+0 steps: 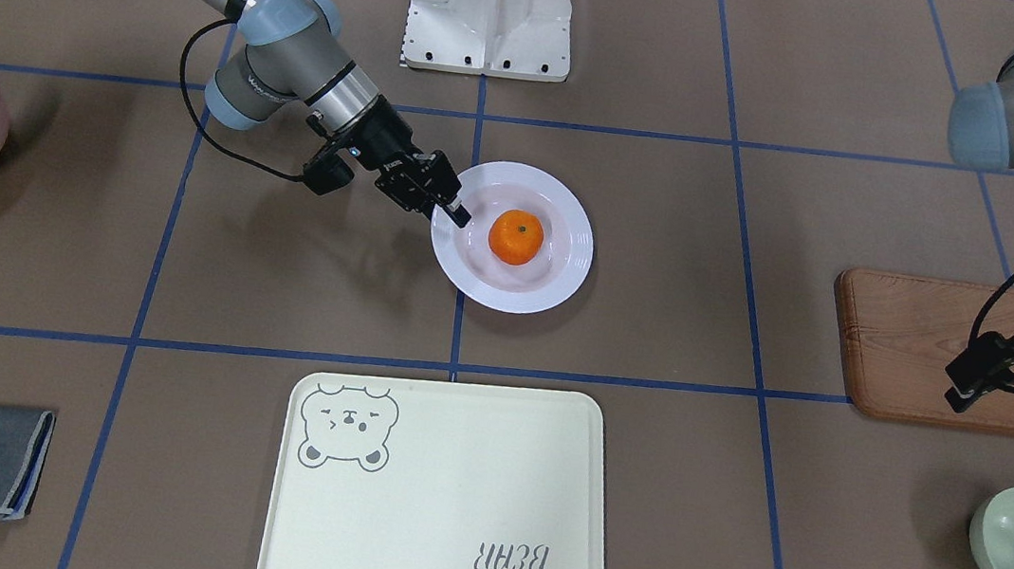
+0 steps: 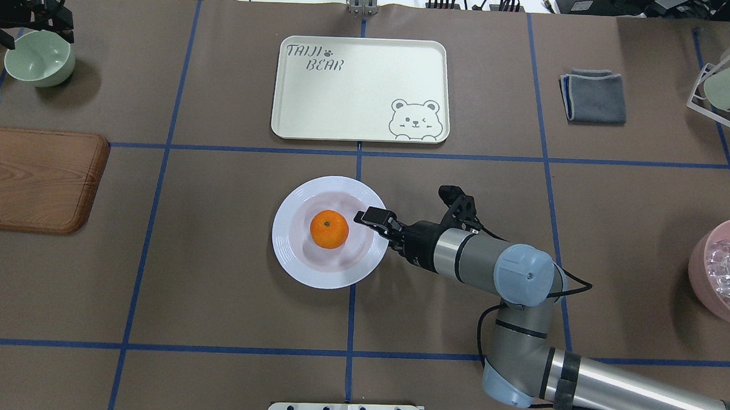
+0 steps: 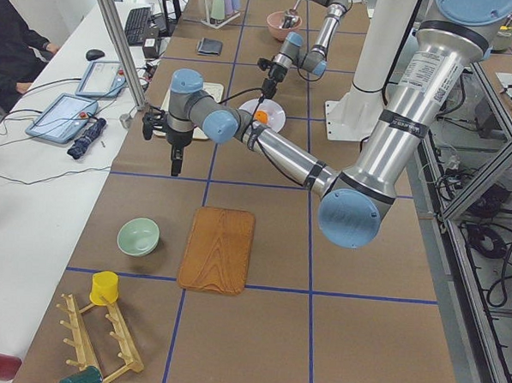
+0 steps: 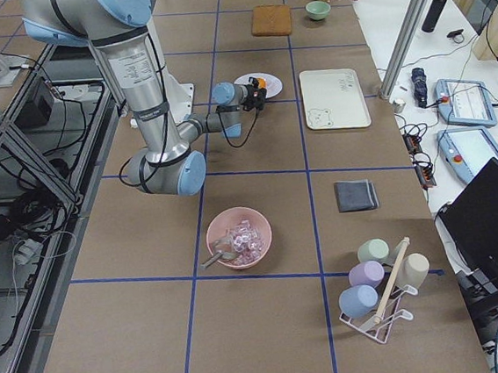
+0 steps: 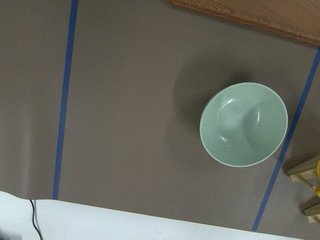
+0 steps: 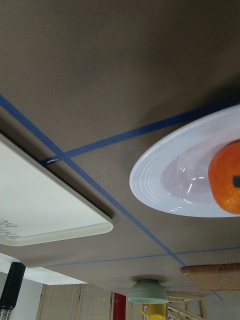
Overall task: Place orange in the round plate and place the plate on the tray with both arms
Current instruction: 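Slide the plate with the right gripper onto the cream bear tray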
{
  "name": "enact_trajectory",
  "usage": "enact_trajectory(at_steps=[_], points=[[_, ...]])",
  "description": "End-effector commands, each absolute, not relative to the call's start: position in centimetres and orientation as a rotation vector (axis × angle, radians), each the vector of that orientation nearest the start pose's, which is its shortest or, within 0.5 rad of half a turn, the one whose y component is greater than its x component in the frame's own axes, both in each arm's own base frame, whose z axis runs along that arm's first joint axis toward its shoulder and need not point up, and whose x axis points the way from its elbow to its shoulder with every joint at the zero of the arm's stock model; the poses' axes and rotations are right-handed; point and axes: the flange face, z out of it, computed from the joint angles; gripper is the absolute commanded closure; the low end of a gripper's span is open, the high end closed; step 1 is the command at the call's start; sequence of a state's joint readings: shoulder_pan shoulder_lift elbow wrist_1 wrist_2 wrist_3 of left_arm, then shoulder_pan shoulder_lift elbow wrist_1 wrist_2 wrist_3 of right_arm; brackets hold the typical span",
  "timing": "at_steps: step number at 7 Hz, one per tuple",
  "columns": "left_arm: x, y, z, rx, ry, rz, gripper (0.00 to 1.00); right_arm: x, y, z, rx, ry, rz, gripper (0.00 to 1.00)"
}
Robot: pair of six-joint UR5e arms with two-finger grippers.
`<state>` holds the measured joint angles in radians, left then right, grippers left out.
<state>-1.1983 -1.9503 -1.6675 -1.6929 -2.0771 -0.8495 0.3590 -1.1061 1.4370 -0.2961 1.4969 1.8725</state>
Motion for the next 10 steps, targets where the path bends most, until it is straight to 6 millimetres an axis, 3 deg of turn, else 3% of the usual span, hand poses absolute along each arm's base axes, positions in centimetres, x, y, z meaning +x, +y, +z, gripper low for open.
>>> enact_trajectory(at_steps=[1,5,8,9,10], points=[[15.2,-62.5,39.4,0.199,0.740,-0.304,0.02,-56.6,-36.3,30.4,0.096,-1.648,0.587,0.77],[15.2,-62.5,39.4,0.197,0.739,-0.304,0.02,-56.5,-36.7,28.7,0.116,-1.681,0.619,1.00],[15.2,-62.5,39.4,0.197,0.737,-0.305,0.02,-56.1,-37.8,25.9,0.127,-1.738,0.696,1.00],[15.2,-62.5,39.4,0.197,0.737,-0.305,0.02,-55.4,-38.9,25.7,0.173,-1.741,0.745,1.00],[15.2,-62.5,39.4,0.197,0.737,-0.305,0.02,-54.5,-41.4,24.9,0.200,-1.751,0.838,1.00]])
